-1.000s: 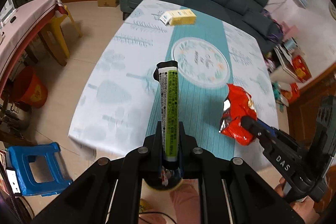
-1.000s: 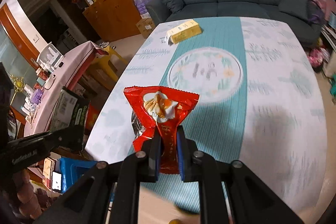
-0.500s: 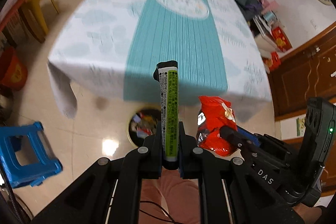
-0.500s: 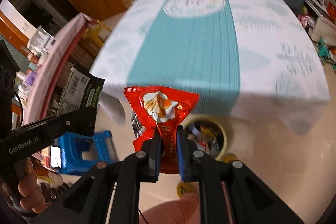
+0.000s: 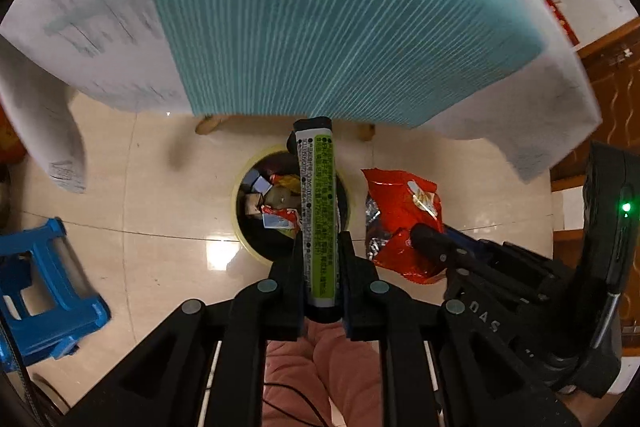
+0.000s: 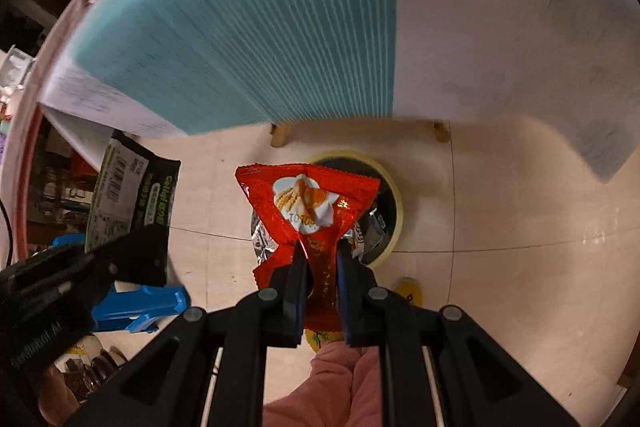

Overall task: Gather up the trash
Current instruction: 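Carry the green tube and red snack bag to the black bin and release both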

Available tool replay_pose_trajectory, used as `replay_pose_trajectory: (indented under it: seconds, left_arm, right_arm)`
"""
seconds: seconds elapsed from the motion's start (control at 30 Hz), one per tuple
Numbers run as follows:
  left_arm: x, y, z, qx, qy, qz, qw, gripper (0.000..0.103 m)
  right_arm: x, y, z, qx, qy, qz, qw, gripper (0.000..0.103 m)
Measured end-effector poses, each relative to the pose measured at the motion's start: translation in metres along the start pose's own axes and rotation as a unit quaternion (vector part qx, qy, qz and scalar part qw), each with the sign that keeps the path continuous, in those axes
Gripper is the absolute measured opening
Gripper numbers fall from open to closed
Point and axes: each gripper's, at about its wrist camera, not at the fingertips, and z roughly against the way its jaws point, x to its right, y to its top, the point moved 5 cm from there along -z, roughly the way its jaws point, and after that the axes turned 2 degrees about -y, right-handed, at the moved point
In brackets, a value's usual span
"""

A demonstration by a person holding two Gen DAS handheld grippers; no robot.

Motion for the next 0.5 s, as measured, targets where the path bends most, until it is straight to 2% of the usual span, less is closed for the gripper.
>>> replay_pose_trajectory:
  seconds: [0.17,0.23,0.4,0.5]
  left_arm:
    - [-0.014,0.007,-0.06,0.002,-0.013,0.032,0.9994,0.019]
    - [-0.022,0.008,-0.082,0.007,-0.011,0.046,0.9988,0.026]
    - [-0.044,0.008,-0.127,0.009,0.002,0.075,0.9971,0.059]
    - [-0.052,0.008,-0.141,0.003,0.018,0.08,0.9967,0.062]
  right_arm:
    - [0.019,-0.001,-0.068,-0.014,-0.01,-0.016,1.0,0.013]
    - [0.027,-0.001,-0.092,-0.021,-0.011,-0.02,1.0,0.013]
    - [0.042,-0.002,-0.141,-0.032,-0.013,-0.022,0.999,0.013]
    - [0.049,0.002,-0.16,-0.038,-0.013,-0.023,0.999,0.013]
